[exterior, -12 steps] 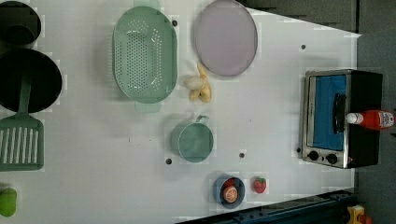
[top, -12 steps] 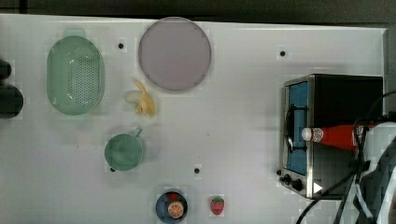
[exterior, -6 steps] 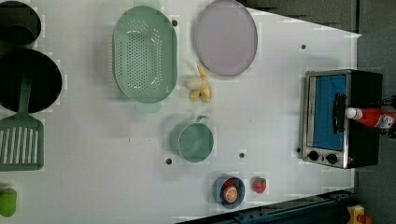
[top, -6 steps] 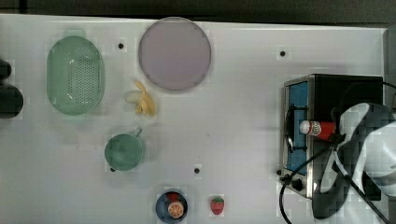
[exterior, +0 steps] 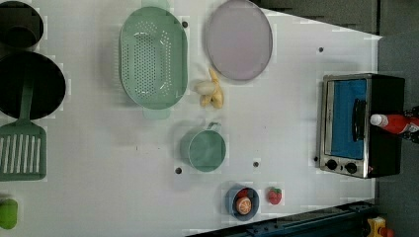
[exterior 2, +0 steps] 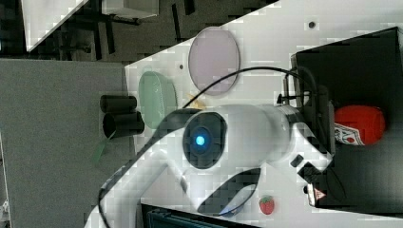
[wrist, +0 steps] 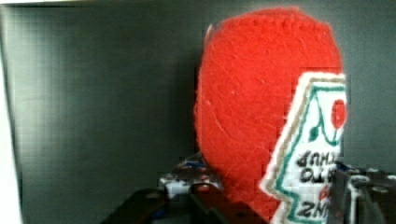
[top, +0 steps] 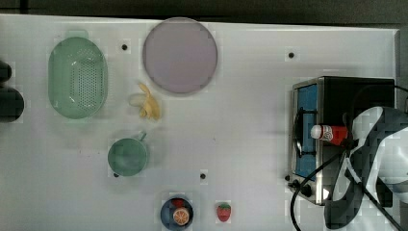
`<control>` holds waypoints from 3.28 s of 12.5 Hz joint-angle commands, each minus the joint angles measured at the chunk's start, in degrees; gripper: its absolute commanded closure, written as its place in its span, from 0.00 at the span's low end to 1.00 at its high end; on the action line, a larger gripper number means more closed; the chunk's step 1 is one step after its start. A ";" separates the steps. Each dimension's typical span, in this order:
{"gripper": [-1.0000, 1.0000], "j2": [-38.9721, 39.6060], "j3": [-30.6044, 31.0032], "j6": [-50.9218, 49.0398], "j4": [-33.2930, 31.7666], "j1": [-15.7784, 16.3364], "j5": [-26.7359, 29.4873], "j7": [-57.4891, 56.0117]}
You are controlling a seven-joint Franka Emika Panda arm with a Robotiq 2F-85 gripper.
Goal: Pick Ketchup from oven and place it on table.
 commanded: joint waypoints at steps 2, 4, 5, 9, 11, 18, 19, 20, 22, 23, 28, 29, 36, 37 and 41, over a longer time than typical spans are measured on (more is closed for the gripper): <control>0.37 -13.02 1.46 -20.40 8.26 6.13 -0.91 -1.15; 0.37 -15.27 6.55 -21.90 7.86 9.59 -1.69 -0.82; 0.37 -15.26 8.92 -21.89 7.81 10.68 -1.80 -0.71; 0.37 -13.82 19.25 -19.65 4.75 13.95 -3.38 -0.58; 0.37 -13.10 22.31 -14.86 0.48 14.74 -9.31 -0.54; 0.37 -8.32 24.46 15.59 -23.53 15.16 -11.28 -0.51; 0.37 -6.71 24.89 17.44 -24.34 15.17 -10.53 -0.40; 0.37 -5.01 25.42 18.29 -24.52 15.17 -9.21 -0.21; 0.37 -1.45 26.40 21.30 -24.53 15.17 -6.59 -0.12; 0.36 -0.56 26.68 23.11 -24.54 15.18 -6.52 -0.12; 0.00 -1.73 26.69 26.58 -25.08 15.21 -6.52 -0.10; 0.00 -6.04 26.55 26.48 -23.71 15.10 -6.51 0.90; 0.00 -23.11 26.49 1.64 -7.45 15.04 -7.09 2.02; 0.00 -22.95 26.38 -3.28 -3.96 14.99 -7.23 2.23; 0.00 -22.96 26.42 -19.65 4.63 14.99 -12.55 6.35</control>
